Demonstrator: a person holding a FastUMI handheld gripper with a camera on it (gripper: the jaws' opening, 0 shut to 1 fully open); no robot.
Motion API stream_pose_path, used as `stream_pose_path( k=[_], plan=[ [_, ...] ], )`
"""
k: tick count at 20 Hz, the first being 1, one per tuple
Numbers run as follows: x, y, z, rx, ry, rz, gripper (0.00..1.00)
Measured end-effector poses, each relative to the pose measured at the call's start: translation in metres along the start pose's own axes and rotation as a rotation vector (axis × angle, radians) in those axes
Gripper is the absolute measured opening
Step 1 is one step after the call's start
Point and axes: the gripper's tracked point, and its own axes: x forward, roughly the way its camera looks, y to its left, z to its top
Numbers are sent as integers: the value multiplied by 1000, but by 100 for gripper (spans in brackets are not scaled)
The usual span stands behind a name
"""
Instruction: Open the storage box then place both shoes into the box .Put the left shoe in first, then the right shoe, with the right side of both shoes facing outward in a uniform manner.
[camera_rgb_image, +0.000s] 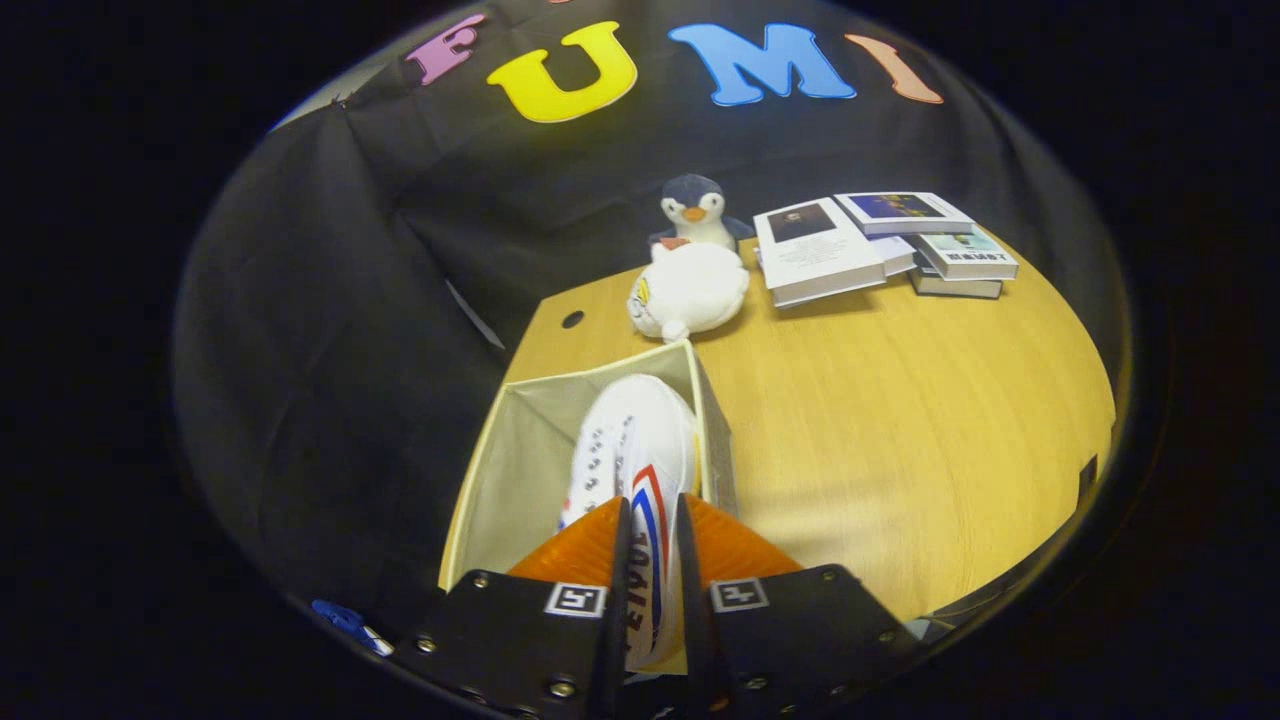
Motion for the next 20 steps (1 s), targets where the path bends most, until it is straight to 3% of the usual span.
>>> stream_pose_path(
  k=[1, 3, 5, 20],
  plan=[
    [-3, 2, 9, -16, -32, 8, 52],
    [-17, -3, 25, -78, -84, -3, 90],
    [-31, -7, 44, -130, -150, -14, 98],
    [-161, -111, 147, -231, -488, -125, 98]
  ],
)
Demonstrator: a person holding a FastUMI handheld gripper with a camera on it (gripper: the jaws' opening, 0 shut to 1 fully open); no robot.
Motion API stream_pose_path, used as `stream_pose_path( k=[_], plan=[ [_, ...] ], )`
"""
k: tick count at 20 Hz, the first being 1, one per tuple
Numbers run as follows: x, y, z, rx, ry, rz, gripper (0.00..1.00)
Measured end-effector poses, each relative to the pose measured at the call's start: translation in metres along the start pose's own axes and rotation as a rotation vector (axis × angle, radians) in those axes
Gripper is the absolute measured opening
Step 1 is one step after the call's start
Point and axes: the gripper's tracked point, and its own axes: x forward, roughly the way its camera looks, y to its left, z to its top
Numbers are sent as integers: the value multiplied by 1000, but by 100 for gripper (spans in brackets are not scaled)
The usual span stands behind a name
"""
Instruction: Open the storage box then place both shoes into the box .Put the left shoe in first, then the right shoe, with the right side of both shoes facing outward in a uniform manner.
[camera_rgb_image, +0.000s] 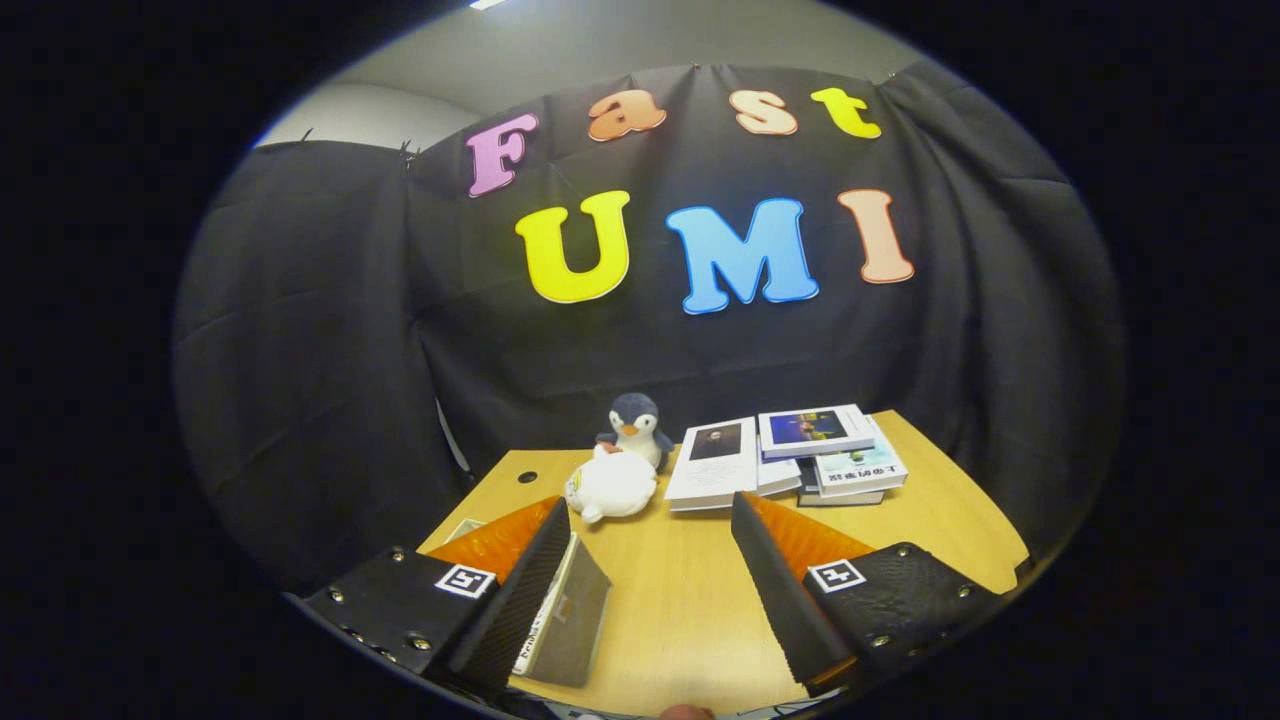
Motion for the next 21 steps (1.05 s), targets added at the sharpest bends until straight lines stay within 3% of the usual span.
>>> stream_pose_path(
  k=[9, 21],
  plan=[
    [-32, -82, 37, -49, -162, -157, 98],
    [-32, -87, 42, -70, -189, -190, 98]
  ],
)
